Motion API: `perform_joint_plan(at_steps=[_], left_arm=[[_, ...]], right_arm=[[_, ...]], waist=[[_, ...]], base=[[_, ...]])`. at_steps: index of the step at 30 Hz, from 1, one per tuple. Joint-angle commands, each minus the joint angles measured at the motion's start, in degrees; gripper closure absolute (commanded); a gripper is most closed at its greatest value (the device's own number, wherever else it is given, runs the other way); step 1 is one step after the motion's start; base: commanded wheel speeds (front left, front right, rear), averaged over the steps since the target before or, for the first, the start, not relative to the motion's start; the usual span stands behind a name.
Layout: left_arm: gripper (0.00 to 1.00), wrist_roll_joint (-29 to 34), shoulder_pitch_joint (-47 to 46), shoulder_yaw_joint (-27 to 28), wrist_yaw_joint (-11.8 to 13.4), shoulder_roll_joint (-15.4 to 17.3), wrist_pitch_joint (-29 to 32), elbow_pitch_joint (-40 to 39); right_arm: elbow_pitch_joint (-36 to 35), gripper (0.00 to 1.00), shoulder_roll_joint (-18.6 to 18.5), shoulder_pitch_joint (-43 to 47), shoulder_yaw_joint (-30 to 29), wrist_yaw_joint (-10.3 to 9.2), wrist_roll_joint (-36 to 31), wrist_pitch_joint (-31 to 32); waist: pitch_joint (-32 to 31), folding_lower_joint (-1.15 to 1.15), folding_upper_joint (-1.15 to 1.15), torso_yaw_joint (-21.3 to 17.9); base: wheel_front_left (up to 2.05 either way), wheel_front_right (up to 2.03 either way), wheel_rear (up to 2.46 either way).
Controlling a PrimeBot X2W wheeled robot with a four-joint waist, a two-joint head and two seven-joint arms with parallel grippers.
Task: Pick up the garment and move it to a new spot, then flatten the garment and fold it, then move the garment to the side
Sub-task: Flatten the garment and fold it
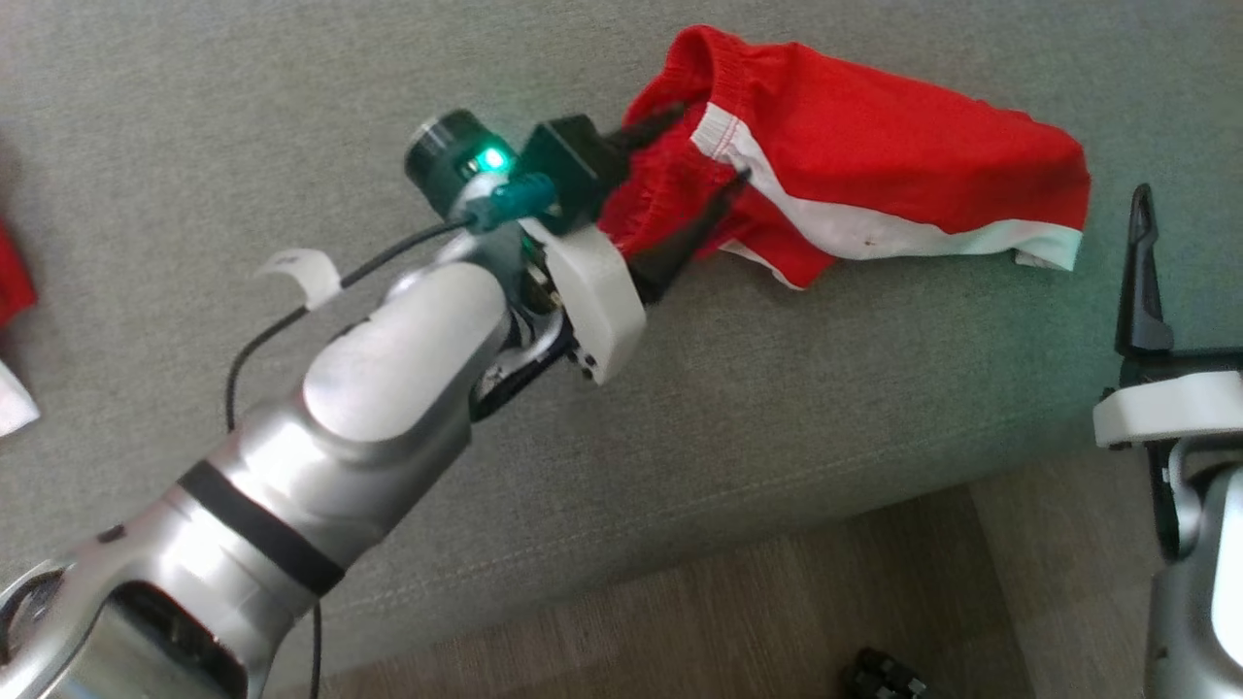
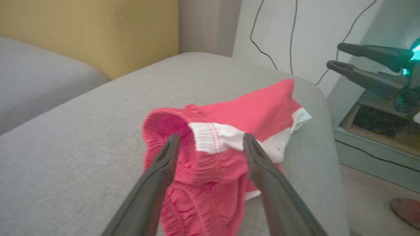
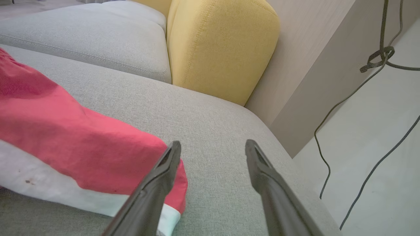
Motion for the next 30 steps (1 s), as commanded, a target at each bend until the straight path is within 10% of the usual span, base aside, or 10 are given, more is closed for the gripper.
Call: perform_joint_plan(at_steps=[1,8,9,12,30], left_arm=[[0.00,-1.1,-3.8,0.5,0.1,0.3,0.4,-1.1],[0.00,-5.2,-6.4,-3.3,0.1,1.2,0.0,0.1],[0.13,-5.7,-6.6,-3.7,0.1,1.3,-0.3,0.2],[1.00,-7.1,-7.1,-5.3,0.1,1.6,-1.1,0.1],[1.00,-20.8,1.5,1.4,1.8,13.4,-5.8,-6.4]], right_arm=[[-2.2,0.00,-0.6,-0.5,1.1,-0.02,0.6,-0.5],[-2.4,0.00,-0.6,-0.4,1.0,-0.02,1.7,-0.5],[-2.4,0.00,-0.6,-0.3,0.9,-0.02,1.8,-0.5],[-2.4,0.00,-0.6,0.0,0.5,-0.02,2.0,-0.5],[2.6,0.00,-0.6,5.3,2.7,-0.02,9.4,-0.5]], waist=[[0.1,0.00,0.00,-0.4],[0.2,0.00,0.00,-1.5],[0.2,0.00,0.00,-1.6],[0.1,0.00,0.00,-1.5],[-4.0,0.00,0.00,5.2]], base=[[0.00,0.00,0.00],[0.00,0.00,0.00],[0.00,0.00,0.00],[0.00,0.00,0.00],[0.00,0.00,0.00]])
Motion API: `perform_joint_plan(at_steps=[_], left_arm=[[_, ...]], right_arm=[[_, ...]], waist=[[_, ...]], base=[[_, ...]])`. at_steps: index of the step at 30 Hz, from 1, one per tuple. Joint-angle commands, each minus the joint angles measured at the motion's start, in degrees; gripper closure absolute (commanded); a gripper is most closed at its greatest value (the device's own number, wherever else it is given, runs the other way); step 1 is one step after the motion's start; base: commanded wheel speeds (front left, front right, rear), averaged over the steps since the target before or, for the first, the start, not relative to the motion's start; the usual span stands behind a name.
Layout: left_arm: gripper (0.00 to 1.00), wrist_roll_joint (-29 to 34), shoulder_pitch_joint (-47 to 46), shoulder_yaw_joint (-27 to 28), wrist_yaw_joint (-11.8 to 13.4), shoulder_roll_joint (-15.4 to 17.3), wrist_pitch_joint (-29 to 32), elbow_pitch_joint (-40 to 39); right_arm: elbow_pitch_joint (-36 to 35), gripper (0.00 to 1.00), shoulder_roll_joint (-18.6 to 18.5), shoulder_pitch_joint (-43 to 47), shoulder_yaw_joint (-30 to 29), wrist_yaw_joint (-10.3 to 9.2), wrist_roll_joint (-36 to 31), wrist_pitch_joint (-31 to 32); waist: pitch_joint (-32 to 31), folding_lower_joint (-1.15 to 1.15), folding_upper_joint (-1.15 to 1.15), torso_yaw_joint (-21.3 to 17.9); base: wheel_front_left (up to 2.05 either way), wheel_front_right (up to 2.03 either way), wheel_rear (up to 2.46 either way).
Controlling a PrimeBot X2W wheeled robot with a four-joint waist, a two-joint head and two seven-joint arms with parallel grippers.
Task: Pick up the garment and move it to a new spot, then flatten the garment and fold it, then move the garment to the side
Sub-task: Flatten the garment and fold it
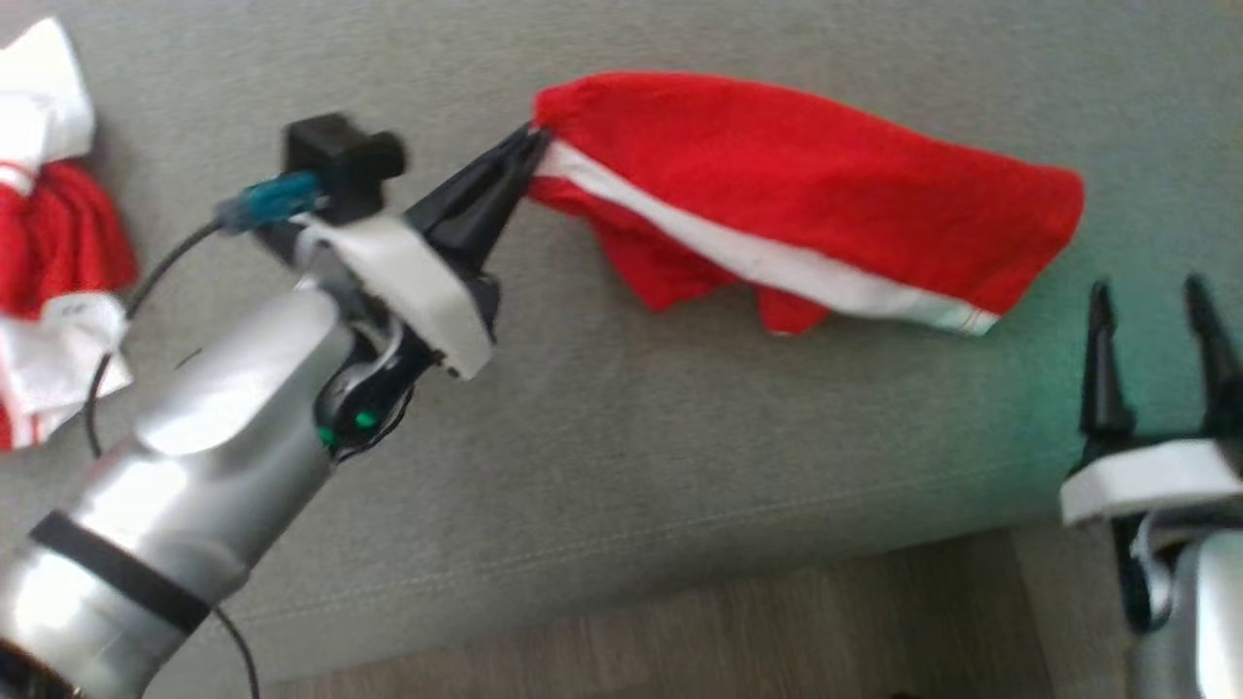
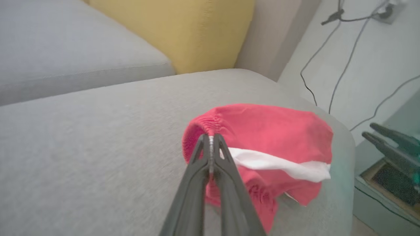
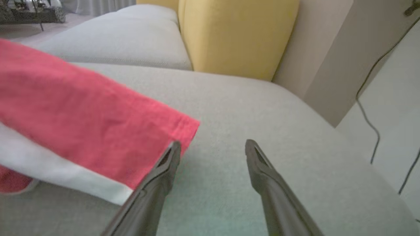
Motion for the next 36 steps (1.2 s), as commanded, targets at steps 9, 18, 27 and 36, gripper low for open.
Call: perform_joint_plan(at_steps=[9,18,27,36], left_arm=[[1.00,-3.6,1.7,7.5,0.3,5.2,-1.4,-2.6],[1.00,-3.0,2.1,8.7,0.0,5.2,-1.5,-2.1],[1.00,-2.7,2.2,9.6,-0.3,5.4,-1.6,-1.7],[1.00,-3.1,2.7,10.8,-0.5,6.3,-1.6,-2.3]], right_arm=[[6.0,0.00,-0.6,2.8,12.0,-0.02,7.7,0.1],[10.5,0.00,-0.6,2.0,20.2,-0.02,11.9,1.6],[15.1,1.00,-0.6,-1.6,22.1,-0.02,13.0,0.5],[14.0,1.00,-0.6,-2.9,20.7,-0.02,13.1,-0.4]], waist=[[0.7,0.00,0.00,3.3],[1.2,0.00,0.00,3.6],[0.8,0.00,0.00,2.9],[0.2,0.00,0.00,2.4]], base=[[0.00,0.00,0.00],[0.00,0.00,0.00],[0.00,0.00,0.00],[0.00,0.00,0.00]])
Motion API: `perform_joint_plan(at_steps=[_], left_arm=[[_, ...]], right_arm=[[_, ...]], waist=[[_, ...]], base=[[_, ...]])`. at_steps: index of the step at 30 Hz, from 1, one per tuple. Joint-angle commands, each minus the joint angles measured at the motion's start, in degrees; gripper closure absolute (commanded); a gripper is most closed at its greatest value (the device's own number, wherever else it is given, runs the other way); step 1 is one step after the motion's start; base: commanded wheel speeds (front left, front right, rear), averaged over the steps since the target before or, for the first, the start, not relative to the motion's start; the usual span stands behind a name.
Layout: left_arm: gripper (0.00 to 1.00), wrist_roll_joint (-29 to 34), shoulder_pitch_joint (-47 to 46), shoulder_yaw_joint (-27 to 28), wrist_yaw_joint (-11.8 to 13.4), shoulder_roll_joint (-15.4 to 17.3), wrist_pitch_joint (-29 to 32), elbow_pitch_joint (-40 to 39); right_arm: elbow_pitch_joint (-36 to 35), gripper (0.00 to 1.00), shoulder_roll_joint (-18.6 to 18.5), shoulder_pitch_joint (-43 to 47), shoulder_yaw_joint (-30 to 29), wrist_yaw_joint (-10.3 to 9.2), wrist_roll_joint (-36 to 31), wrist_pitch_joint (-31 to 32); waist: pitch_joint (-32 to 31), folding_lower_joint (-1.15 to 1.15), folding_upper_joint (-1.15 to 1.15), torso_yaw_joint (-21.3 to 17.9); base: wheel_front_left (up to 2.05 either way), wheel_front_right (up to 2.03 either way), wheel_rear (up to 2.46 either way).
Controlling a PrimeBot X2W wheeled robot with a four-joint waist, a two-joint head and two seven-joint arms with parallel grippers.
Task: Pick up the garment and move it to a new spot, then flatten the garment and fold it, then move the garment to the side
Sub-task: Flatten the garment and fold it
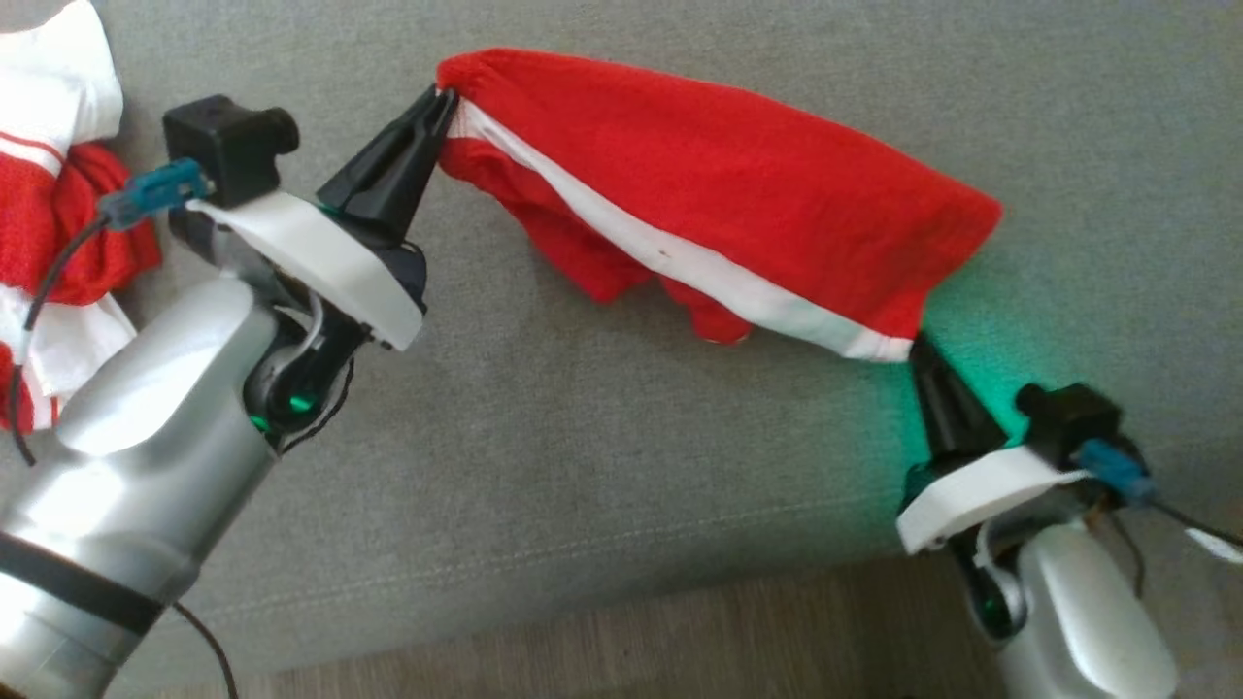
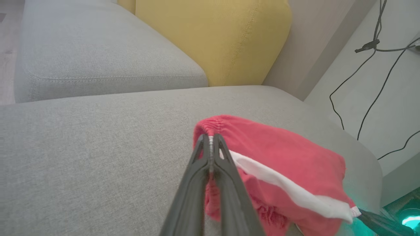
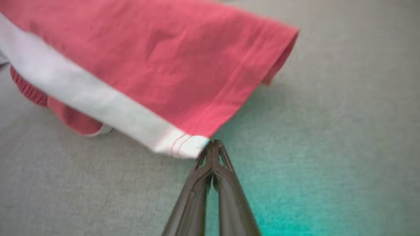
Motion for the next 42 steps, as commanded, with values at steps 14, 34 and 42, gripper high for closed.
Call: perform_joint_plan(at_steps=[14,34,42], left_arm=[[1.00,-2.8,-0.3,6.8,0.9,5.0,0.5,-9.0],[1.00,-1.8,-2.3,6.6,-0.2,2.9,-0.2,-5.8],[1.00,-2.2,-1.4,7.3,-0.5,2.8,-0.5,-5.1]], right_arm=[[-19.0,0.00,-0.5,7.7,4.4,-0.01,3.9,10.0],[1.2,1.00,-0.5,-1.6,11.5,-0.01,15.6,1.8],[-2.1,1.00,-0.5,-1.6,7.8,-0.01,14.1,-0.2]], waist=[[-2.3,0.00,0.00,-0.8],[0.5,0.00,0.00,2.3],[-1.1,0.00,0.00,1.8]], base=[[0.00,0.00,0.00],[0.00,0.00,0.00],[0.00,0.00,0.00]])
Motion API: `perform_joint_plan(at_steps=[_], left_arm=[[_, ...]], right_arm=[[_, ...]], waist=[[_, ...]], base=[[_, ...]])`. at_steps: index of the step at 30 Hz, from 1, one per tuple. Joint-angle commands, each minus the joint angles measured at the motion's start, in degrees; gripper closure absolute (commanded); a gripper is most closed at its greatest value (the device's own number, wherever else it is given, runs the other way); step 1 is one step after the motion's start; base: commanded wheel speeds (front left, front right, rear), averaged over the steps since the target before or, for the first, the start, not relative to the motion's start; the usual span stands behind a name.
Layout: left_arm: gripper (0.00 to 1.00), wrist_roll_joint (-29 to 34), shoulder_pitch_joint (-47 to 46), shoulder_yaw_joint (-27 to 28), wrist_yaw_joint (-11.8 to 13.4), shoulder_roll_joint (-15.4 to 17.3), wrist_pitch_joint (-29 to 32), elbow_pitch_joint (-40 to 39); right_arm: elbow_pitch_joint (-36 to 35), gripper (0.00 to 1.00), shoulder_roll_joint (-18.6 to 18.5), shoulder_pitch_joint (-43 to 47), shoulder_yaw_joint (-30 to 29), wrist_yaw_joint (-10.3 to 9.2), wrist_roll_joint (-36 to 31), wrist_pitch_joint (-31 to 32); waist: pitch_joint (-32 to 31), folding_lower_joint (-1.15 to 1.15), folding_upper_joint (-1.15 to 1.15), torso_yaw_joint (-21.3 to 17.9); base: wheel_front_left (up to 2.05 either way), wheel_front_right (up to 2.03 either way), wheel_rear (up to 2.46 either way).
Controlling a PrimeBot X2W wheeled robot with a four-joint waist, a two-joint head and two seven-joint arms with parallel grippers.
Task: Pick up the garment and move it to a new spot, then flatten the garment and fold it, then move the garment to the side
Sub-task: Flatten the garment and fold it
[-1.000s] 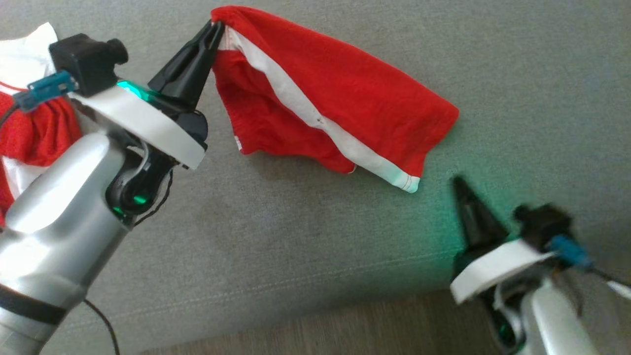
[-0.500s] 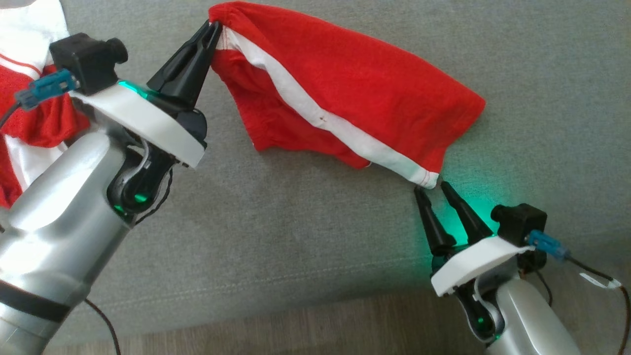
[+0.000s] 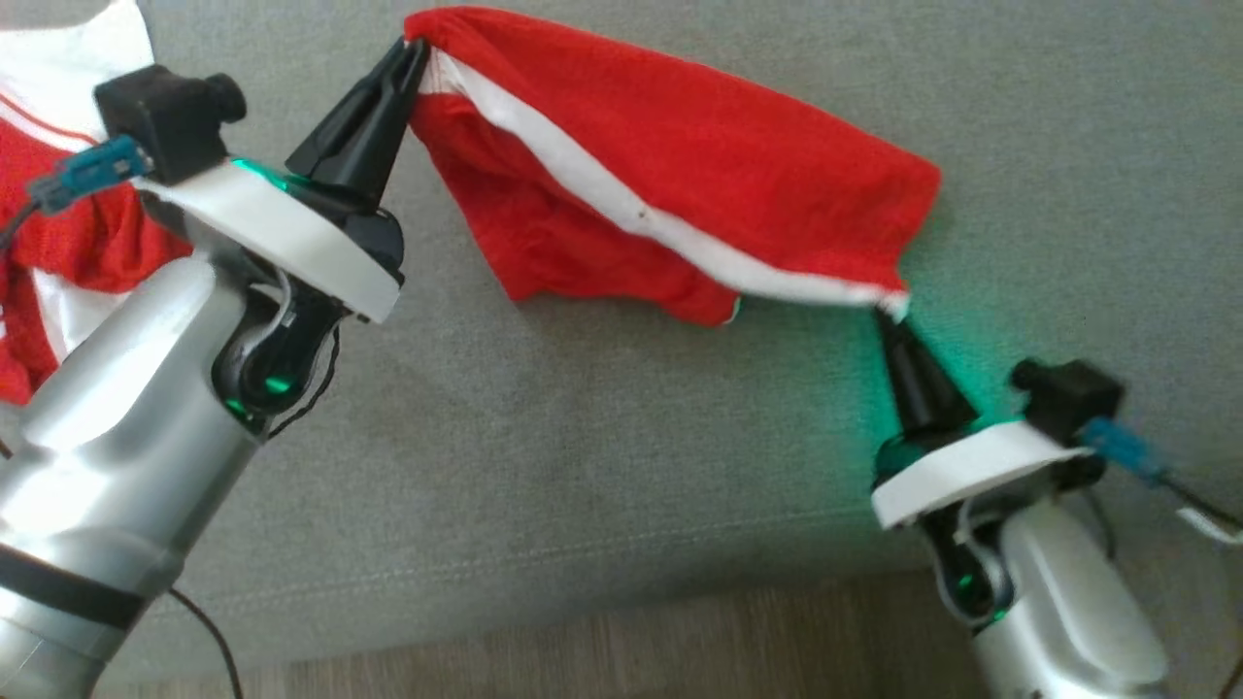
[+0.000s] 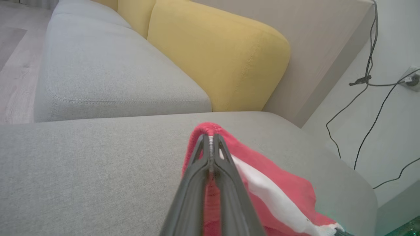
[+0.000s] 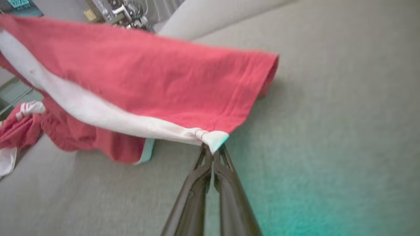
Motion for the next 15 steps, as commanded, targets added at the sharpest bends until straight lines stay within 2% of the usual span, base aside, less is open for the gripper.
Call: perform_joint_plan(at_steps=[1,5,9,12,15], left_arm=[[1.00,-0.6,-1.9,3.2,-0.3,1.7,-0.6,-1.5],[1.00,-2.2,-2.4,3.7,-0.6,2.3,-0.3,-3.6],[1.00,-3.7,-6.1,4.5,-0.7,3.2,2.3,-5.6],[1.00,-4.7,-11.1,5.4,-0.7,3.1,5.0,-5.5],[1.00,-3.4,-18.3,6.5,-0.6,2.7,6.4,-3.8]], right_arm=[[-3.6,1.00,0.0,0.3,0.1,-0.01,-0.4,-0.8],[-13.1,1.00,-1.3,-0.6,-4.2,-0.01,-1.1,0.1],[-21.5,1.00,-3.3,-6.1,-7.1,-0.01,-0.4,5.8],[-22.9,1.00,-4.7,-13.9,-8.9,-0.01,-0.7,9.8],[-20.8,1.00,-4.9,-24.0,-10.5,-0.01,-1.5,11.8]], waist=[[-0.6,0.00,0.00,-0.4],[-2.3,0.00,0.00,-1.5],[-2.7,0.00,0.00,-2.9],[-1.6,0.00,0.00,-3.7],[1.1,0.00,0.00,-4.4]], base=[[0.00,0.00,0.00],[0.00,0.00,0.00],[0.00,0.00,0.00],[0.00,0.00,0.00],[0.00,0.00,0.00]])
